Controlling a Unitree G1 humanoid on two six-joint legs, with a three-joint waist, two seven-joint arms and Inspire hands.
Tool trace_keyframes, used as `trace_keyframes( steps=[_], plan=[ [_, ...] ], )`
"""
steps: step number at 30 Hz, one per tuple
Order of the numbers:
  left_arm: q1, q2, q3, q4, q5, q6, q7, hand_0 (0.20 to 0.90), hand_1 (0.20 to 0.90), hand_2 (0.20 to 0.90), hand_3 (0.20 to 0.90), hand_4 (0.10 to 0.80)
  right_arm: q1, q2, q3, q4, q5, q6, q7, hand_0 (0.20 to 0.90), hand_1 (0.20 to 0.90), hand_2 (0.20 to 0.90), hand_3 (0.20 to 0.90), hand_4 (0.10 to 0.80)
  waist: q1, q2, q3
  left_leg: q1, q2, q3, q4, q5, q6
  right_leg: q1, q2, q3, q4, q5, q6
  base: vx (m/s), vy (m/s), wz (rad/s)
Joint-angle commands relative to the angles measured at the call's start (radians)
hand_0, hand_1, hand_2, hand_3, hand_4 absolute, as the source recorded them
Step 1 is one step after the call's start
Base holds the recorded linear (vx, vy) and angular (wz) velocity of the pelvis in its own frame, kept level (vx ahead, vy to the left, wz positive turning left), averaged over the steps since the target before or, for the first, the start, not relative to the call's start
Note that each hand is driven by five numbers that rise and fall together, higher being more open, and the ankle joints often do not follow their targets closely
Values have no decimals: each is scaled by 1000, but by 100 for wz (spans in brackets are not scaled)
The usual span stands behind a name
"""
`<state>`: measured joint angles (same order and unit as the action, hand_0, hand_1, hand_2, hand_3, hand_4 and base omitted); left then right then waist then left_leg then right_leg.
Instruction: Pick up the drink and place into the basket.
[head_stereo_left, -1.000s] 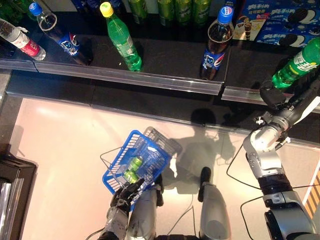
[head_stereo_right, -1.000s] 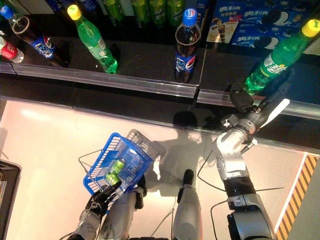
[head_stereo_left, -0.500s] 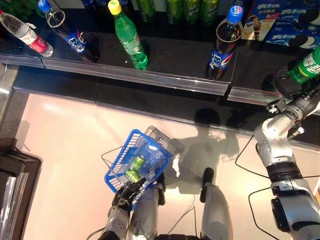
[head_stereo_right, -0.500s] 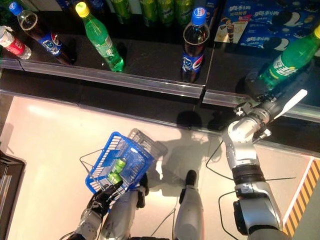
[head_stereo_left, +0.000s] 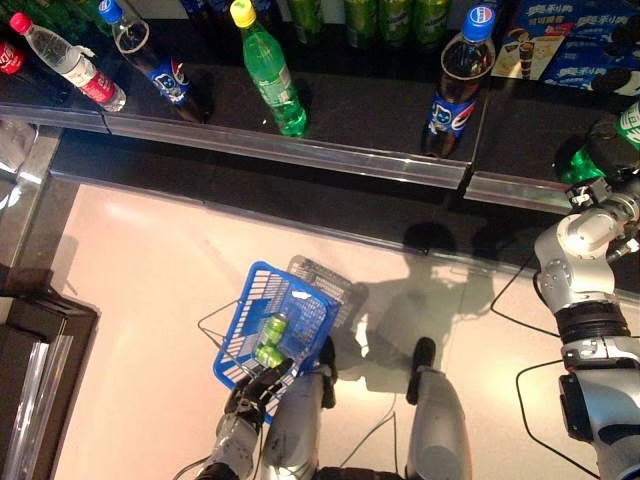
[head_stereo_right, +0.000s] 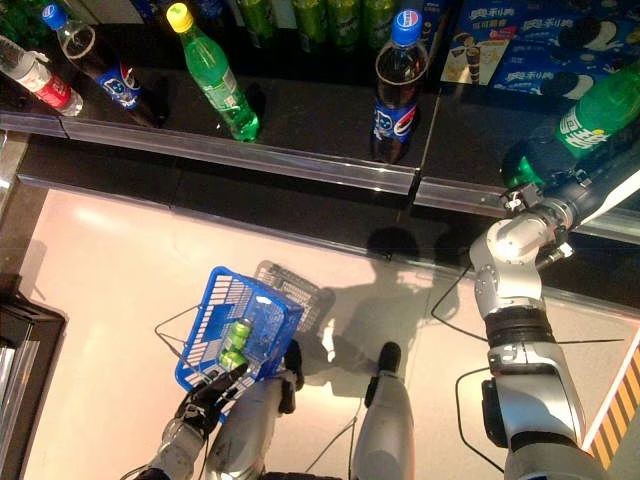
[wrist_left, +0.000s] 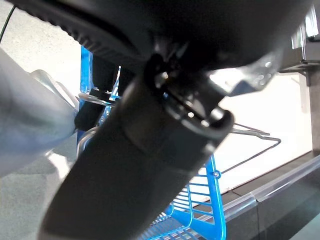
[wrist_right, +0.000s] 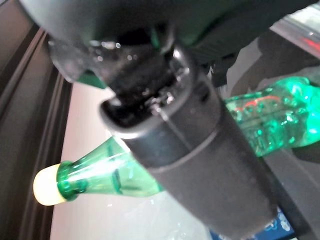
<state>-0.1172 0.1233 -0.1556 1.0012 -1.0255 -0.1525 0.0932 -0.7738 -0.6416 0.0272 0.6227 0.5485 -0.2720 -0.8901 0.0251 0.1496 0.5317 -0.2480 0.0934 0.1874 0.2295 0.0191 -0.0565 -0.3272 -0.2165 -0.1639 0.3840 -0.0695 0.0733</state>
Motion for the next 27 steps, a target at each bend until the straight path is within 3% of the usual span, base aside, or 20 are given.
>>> trace_keyframes(
  steps=[1,20,25,27],
  plan=[
    [86,92,-38,-59,-22,-70,-16,300,300,300,200,100,-137,-149,8,-33,-10,-89,38,300,300,300,200,100,15,-12,-44,-56,9,-67,163,3,-38,30,-7,-66,-37,9,-37,0,0,0],
    [102,128,-30,-106,-57,-84,-37,300,300,300,200,100,-222,-253,64,90,27,-83,127,300,300,300,200,100,33,-9,-37,-94,9,-75,223,14,-38,5,-4,-79,29,-25,-58,-18,5,4],
    [118,136,-3,-144,-87,-136,-50,300,300,300,200,100,-163,-251,27,-1,30,-119,163,300,300,300,200,100,26,-16,-42,-100,19,-74,263,14,-42,12,-2,-79,59,-45,-66,-19,52,4],
    [133,139,42,-205,-90,-169,-57,300,300,300,200,100,-53,-220,-32,-197,9,-117,214,300,300,300,200,100,12,-27,-53,-94,31,-63,282,16,-43,29,1,-74,70,-57,-69,18,72,-1]
  ],
)
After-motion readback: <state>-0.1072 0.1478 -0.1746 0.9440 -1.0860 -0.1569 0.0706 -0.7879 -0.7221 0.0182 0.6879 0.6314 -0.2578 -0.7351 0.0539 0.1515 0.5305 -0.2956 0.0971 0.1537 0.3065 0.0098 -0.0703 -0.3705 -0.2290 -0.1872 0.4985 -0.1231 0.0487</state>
